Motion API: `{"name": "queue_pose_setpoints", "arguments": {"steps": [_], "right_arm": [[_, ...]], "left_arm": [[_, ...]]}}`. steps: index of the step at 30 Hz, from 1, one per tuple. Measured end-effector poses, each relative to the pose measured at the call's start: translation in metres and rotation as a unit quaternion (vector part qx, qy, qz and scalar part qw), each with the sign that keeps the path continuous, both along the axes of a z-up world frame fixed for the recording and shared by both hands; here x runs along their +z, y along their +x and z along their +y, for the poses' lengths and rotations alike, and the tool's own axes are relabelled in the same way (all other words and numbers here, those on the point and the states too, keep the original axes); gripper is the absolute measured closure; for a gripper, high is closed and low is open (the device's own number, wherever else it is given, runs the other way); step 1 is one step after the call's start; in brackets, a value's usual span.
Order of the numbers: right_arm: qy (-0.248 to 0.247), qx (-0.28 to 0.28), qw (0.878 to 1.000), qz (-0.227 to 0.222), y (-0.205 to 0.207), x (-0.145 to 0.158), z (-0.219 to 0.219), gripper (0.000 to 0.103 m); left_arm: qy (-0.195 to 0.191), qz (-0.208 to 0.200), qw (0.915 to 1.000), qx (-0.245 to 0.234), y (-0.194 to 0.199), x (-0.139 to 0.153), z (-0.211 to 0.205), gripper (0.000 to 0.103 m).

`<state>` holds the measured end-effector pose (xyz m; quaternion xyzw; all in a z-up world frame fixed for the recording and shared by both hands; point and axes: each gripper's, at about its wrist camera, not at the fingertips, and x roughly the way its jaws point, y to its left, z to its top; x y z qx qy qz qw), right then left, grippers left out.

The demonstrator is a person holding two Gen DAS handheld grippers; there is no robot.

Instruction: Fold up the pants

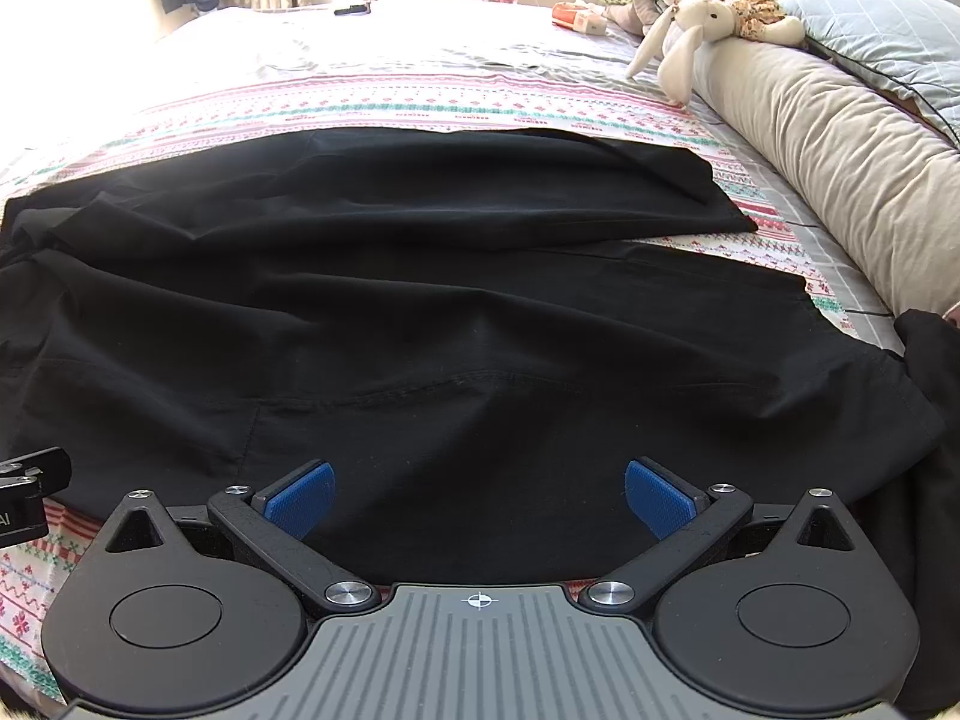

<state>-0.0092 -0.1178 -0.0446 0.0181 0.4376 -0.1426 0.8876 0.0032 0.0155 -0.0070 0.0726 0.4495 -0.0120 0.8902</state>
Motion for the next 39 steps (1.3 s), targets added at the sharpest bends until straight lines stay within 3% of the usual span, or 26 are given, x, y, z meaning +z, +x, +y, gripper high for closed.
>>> {"name": "queue_pose_setpoints", "arguments": {"steps": [8,12,17,23,30,36,39], "right_arm": [[-0.004,0.013,1.000,-0.002,0.004,-0.004,0.002,0.000],[0.018,0.037,0.999,-0.006,0.008,-0.008,0.006,0.000],[0.032,0.089,0.995,-0.013,0.009,-0.011,0.022,0.000],[0.045,0.155,0.987,0.002,0.024,-0.023,0.055,0.000],[0.034,0.201,0.979,-0.022,0.044,-0.020,0.088,0.000],[0.053,0.208,0.976,-0.023,0.075,-0.016,0.117,0.000],[0.060,0.218,0.974,-0.022,0.097,-0.012,0.141,0.000]], "left_arm": [[0.006,-0.005,0.9999,0.009,0.003,-0.001,0.006,0.000],[0.001,-0.026,0.9994,0.023,0.008,0.000,0.027,0.000],[-0.022,-0.044,0.9971,0.057,0.020,-0.005,0.082,0.000],[-0.072,-0.022,0.9921,0.100,0.046,-0.017,0.163,0.000],[-0.119,-0.010,0.9762,0.181,0.087,-0.033,0.249,0.000],[-0.211,-0.028,0.9526,0.218,0.112,-0.053,0.314,0.013],[-0.227,-0.047,0.9497,0.210,0.123,-0.058,0.333,0.021]]}}
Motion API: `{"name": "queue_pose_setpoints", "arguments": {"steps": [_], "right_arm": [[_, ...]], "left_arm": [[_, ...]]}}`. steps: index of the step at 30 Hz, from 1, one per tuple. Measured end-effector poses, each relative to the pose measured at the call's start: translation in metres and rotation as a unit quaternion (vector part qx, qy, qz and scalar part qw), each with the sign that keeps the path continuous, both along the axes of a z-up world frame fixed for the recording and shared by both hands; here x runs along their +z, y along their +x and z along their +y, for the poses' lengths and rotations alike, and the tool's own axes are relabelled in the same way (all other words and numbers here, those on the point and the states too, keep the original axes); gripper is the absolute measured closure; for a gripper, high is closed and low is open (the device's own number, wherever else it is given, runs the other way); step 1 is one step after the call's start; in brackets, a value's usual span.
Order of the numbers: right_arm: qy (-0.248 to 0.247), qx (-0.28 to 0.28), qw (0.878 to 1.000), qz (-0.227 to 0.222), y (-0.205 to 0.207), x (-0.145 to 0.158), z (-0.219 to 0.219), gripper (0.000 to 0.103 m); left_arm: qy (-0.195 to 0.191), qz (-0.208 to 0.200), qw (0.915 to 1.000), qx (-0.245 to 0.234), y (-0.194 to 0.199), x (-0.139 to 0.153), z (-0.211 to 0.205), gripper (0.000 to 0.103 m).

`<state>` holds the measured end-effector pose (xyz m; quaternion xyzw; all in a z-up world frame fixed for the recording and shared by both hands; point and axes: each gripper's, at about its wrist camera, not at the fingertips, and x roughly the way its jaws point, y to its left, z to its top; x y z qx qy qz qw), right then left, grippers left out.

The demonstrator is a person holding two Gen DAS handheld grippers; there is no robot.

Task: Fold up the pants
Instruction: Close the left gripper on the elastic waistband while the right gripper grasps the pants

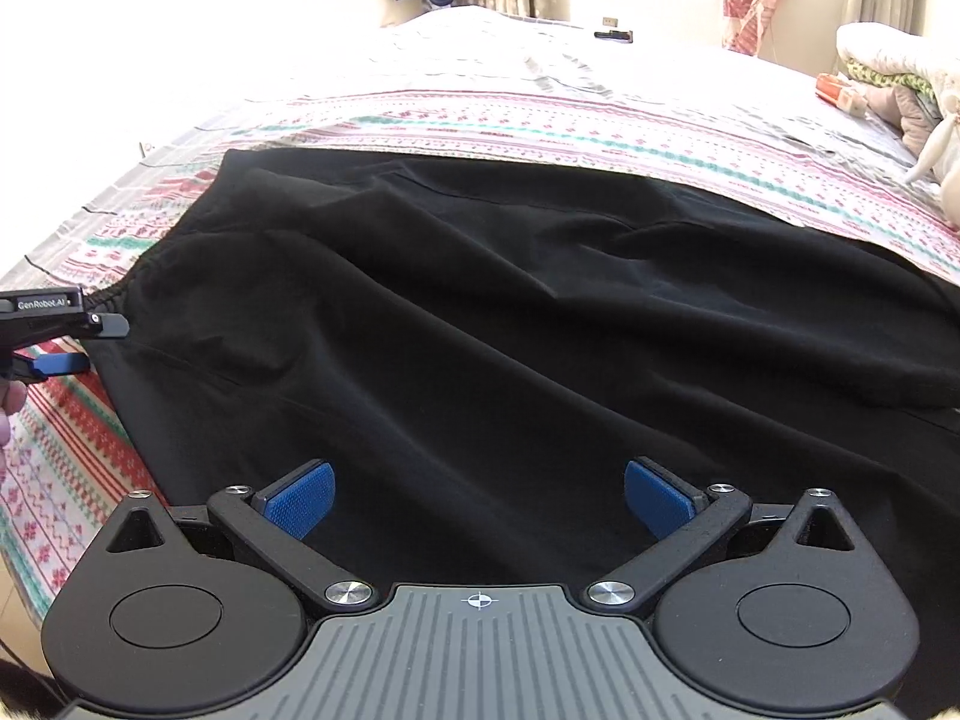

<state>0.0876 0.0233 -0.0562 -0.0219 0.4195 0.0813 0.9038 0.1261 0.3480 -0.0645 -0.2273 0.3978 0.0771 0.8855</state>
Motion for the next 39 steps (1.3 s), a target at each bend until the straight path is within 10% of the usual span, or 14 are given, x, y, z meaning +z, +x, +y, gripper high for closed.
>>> {"name": "queue_pose_setpoints", "arguments": {"steps": [6,12,21,35,37,39], "right_arm": [[-0.001,0.036,0.999,-0.013,0.059,0.012,0.067,0.000],[0.023,0.041,0.999,0.010,0.141,0.017,0.145,0.000],[-0.044,0.085,0.995,-0.022,0.228,0.010,0.252,0.002],[-0.110,0.162,0.981,0.001,0.307,-0.024,0.266,0.010],[-0.116,0.173,0.978,0.011,0.313,-0.029,0.266,0.018],[-0.117,0.186,0.975,0.035,0.319,-0.038,0.266,0.053]], "left_arm": [[-0.036,-0.010,0.9993,0.007,0.014,-0.010,0.034,0.082],[0.019,-0.016,0.9997,-0.007,-0.011,0.000,0.034,0.085],[0.005,0.004,0.9998,0.019,-0.048,0.003,0.045,0.085],[0.037,0.009,0.9966,0.074,-0.049,0.005,0.050,0.063],[0.039,0.008,0.9959,0.081,-0.049,0.005,0.049,0.064],[0.042,0.007,0.9955,0.084,-0.047,0.004,0.049,0.083]]}}
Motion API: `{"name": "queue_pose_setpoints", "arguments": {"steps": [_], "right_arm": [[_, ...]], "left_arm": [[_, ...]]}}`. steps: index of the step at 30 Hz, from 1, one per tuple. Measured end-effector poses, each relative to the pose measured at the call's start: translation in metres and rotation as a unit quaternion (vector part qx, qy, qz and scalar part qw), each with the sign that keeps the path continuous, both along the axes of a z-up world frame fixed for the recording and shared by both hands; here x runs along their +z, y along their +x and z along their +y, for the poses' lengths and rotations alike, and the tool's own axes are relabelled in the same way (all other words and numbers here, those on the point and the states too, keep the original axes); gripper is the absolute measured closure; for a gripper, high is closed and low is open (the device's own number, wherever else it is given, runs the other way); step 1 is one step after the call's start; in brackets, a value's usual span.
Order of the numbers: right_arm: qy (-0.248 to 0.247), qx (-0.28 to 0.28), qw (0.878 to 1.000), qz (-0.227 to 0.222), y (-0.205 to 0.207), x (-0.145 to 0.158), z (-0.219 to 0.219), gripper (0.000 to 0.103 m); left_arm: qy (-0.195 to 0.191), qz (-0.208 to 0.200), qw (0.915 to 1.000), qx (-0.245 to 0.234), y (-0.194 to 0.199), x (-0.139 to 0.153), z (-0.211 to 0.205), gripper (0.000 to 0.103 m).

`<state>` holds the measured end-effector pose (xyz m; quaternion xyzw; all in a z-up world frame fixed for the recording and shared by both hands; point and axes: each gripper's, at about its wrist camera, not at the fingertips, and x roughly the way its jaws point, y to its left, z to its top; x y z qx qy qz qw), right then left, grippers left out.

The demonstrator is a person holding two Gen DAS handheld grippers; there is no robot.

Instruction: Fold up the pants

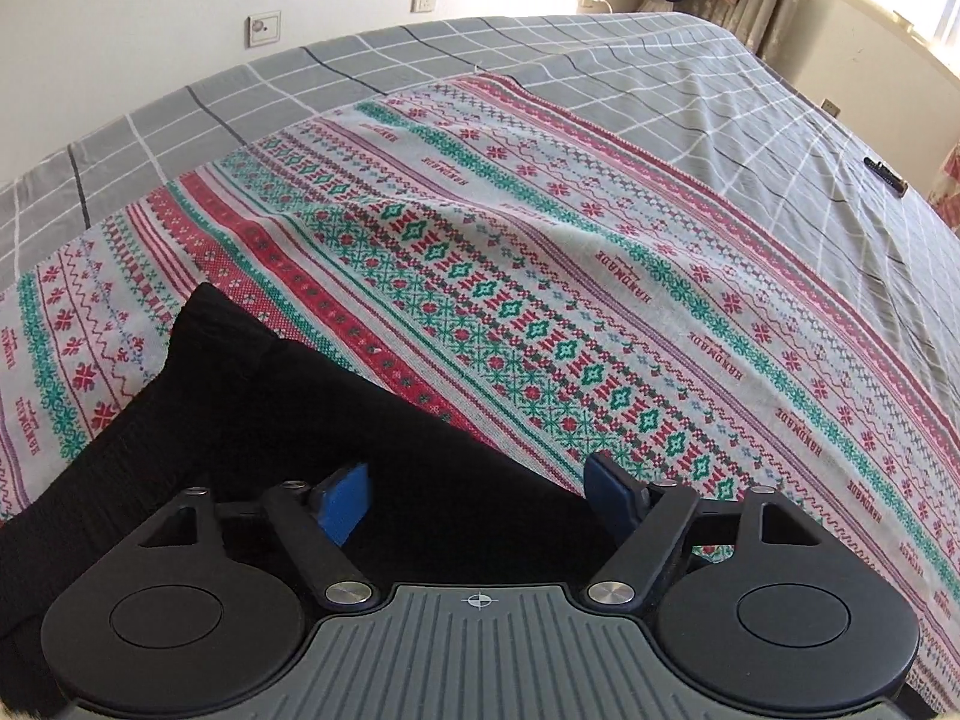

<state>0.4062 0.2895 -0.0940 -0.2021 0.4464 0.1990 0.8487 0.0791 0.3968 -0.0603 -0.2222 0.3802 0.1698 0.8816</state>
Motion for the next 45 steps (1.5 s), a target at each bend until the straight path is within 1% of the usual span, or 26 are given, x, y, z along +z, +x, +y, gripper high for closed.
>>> {"name": "queue_pose_setpoints", "arguments": {"steps": [1,2,3,6,7,9,11,13,14,15,16,17,18,19,21,22,23,24,26,29,31,32,34,37,40,45], "right_arm": [[0.009,0.005,1.000,0.002,0.000,-0.002,-0.001,0.062],[0.026,0.009,1.000,0.005,0.001,-0.001,-0.002,0.091],[0.030,0.009,0.999,0.007,0.001,-0.001,0.000,0.100],[0.005,0.020,0.999,-0.025,-0.002,-0.001,0.013,0.103],[0.006,0.019,0.999,-0.033,-0.002,0.000,0.016,0.103],[0.027,0.007,0.998,-0.050,0.000,0.006,0.022,0.103],[0.040,-0.006,0.997,-0.059,0.002,0.007,0.030,0.103],[0.040,-0.012,0.998,-0.049,0.003,0.005,0.039,0.094],[0.035,-0.019,0.998,-0.044,0.004,0.004,0.041,0.091],[0.032,-0.024,0.998,-0.041,0.003,0.005,0.043,0.078],[0.034,-0.029,0.998,-0.043,0.001,0.006,0.041,0.066],[0.037,-0.035,0.997,-0.053,-0.003,0.010,0.038,0.039],[0.039,-0.041,0.996,-0.067,-0.007,0.014,0.033,0.025],[0.043,-0.047,0.995,-0.080,-0.013,0.019,0.026,0.025],[0.053,-0.063,0.994,-0.074,-0.017,0.029,0.010,0.025],[0.061,-0.071,0.993,-0.072,-0.021,0.034,-0.001,0.025],[0.067,-0.079,0.992,-0.073,-0.025,0.040,-0.011,0.025],[0.073,-0.086,0.991,-0.073,-0.029,0.046,-0.021,0.024],[0.084,-0.101,0.989,-0.069,-0.041,0.056,-0.044,0.021],[0.101,-0.123,0.985,-0.059,-0.063,0.071,-0.084,0.020],[0.114,-0.141,0.982,-0.050,-0.080,0.078,-0.112,0.018],[0.119,-0.151,0.980,-0.045,-0.089,0.080,-0.127,0.015],[0.128,-0.170,0.977,-0.033,-0.109,0.083,-0.158,0.013],[0.122,-0.189,0.974,-0.020,-0.143,0.083,-0.204,0.012],[0.115,-0.214,0.970,-0.017,-0.176,0.080,-0.247,0.010],[0.107,-0.271,0.957,-0.010,-0.231,0.073,-0.321,0.009]], "left_arm": [[-0.003,-0.001,1.0000,0.001,0.001,-0.001,0.000,0.084],[-0.001,-0.001,1.0000,0.003,0.002,0.000,0.000,0.084],[0.001,-0.004,1.0000,0.004,0.002,0.001,-0.001,0.085],[0.009,-0.017,0.9997,0.018,0.001,0.006,0.002,0.085],[0.014,-0.023,0.9993,0.028,0.000,0.009,0.004,0.085],[0.027,-0.030,0.9982,0.045,-0.002,0.013,0.007,0.085],[0.044,-0.022,0.9976,0.048,0.001,0.014,0.008,0.085],[0.045,-0.008,0.9976,0.051,0.006,0.011,0.010,0.083],[0.051,0.002,0.9974,0.052,0.008,0.011,0.008,0.078],[0.058,0.003,0.9968,0.055,0.008,0.012,0.006,0.073],[0.062,-0.002,0.9966,0.055,0.008,0.014,0.004,0.069],[0.063,-0.009,0.9966,0.052,0.007,0.018,0.002,0.060],[0.065,-0.015,0.9965,0.051,0.006,0.021,0.000,0.049],[0.068,-0.022,0.9962,0.050,0.004,0.024,-0.003,0.045],[0.078,-0.036,0.9951,0.049,0.002,0.032,-0.010,0.034],[0.082,-0.040,0.9947,0.046,0.001,0.035,-0.013,0.031],[0.087,-0.046,0.9942,0.042,0.001,0.040,-0.019,0.023],[0.090,-0.049,0.9940,0.038,0.001,0.042,-0.023,0.017],[0.084,-0.054,0.9947,0.023,0.002,0.046,-0.033,0.014],[0.068,-0.054,0.9961,-0.014,0.004,0.049,-0.052,0.006],[0.062,-0.052,0.9957,-0.046,0.006,0.048,-0.068,0.003],[0.058,-0.050,0.9950,-0.064,0.007,0.047,-0.077,0.001],[0.050,-0.046,0.9932,-0.095,0.007,0.045,-0.095,0.000],[0.040,-0.037,0.9891,-0.137,0.006,0.039,-0.121,0.000],[0.032,-0.030,0.9831,-0.178,0.002,0.036,-0.145,0.000],[0.036,-0.028,0.9704,-0.237,-0.009,0.031,-0.180,0.000]]}}
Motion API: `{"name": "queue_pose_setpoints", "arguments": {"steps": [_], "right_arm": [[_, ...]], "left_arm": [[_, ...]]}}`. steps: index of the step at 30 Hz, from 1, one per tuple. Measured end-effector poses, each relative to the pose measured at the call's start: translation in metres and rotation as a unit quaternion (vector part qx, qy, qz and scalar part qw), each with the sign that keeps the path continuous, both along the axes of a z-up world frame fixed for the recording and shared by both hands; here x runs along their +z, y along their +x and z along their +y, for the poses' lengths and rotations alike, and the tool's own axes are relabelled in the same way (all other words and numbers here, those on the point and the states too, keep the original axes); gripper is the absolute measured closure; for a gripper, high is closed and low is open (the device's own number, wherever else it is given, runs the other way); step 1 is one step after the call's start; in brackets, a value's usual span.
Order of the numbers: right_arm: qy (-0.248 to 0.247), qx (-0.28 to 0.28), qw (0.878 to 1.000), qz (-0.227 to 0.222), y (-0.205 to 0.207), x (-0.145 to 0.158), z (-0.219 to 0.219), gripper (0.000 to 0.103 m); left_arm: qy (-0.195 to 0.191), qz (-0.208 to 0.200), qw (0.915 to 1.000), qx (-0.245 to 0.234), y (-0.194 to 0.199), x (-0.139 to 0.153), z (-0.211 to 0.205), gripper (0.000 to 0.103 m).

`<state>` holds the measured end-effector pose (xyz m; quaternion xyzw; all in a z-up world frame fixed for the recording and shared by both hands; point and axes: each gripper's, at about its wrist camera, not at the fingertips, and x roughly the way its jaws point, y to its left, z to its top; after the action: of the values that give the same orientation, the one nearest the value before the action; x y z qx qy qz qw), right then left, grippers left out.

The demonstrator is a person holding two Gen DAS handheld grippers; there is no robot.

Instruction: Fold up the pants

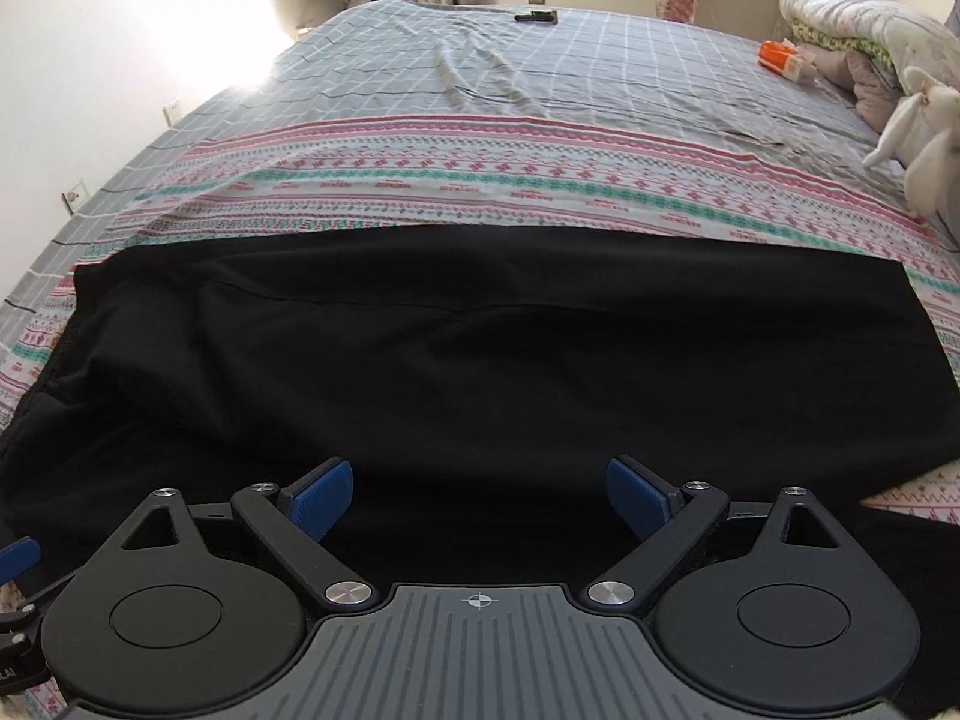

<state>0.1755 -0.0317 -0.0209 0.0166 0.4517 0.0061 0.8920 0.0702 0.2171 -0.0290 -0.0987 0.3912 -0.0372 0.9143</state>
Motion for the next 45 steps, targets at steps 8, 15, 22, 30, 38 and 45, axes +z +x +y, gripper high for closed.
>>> {"name": "queue_pose_setpoints", "arguments": {"steps": [8,15,22,30,38,45], "right_arm": [[0.004,-0.075,0.997,-0.005,-0.068,-0.010,-0.083,0.006],[0.007,-0.126,0.992,0.009,-0.103,-0.030,-0.136,0.004],[0.014,-0.161,0.987,0.025,-0.127,-0.029,-0.182,0.003],[0.003,-0.205,0.978,0.027,-0.159,-0.029,-0.245,0.003],[0.016,-0.246,0.968,0.055,-0.171,-0.045,-0.301,0.003],[0.068,-0.228,0.970,0.051,-0.172,-0.060,-0.320,0.005]], "left_arm": [[0.033,0.012,0.9958,-0.084,-0.010,-0.009,-0.054,0.000],[0.038,0.028,0.9859,-0.161,-0.015,-0.016,-0.089,0.000],[0.048,0.033,0.9697,-0.237,-0.031,-0.031,-0.120,0.000],[0.069,0.002,0.9417,-0.329,-0.051,-0.033,-0.158,0.000],[0.056,-0.024,0.8894,-0.453,-0.064,-0.039,-0.184,0.000],[0.087,-0.052,0.8504,-0.516,-0.076,-0.045,-0.200,0.013]]}}
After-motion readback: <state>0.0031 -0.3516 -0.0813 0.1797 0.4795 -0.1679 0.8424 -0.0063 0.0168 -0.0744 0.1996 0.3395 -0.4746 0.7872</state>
